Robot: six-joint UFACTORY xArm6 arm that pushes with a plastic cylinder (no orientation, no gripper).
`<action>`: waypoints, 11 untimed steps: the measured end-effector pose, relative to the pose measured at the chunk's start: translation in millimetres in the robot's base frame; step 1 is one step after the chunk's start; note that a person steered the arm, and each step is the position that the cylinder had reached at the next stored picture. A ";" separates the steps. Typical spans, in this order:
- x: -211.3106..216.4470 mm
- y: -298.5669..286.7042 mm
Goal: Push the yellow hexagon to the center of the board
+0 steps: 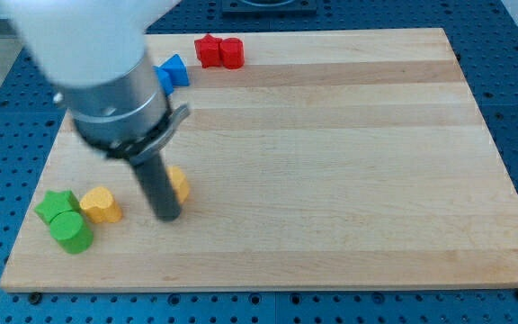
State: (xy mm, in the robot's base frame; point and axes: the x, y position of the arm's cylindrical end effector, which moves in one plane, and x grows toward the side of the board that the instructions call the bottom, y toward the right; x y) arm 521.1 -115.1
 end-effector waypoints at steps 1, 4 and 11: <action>-5.4 9.5; -62.2 21.8; -94.4 77.8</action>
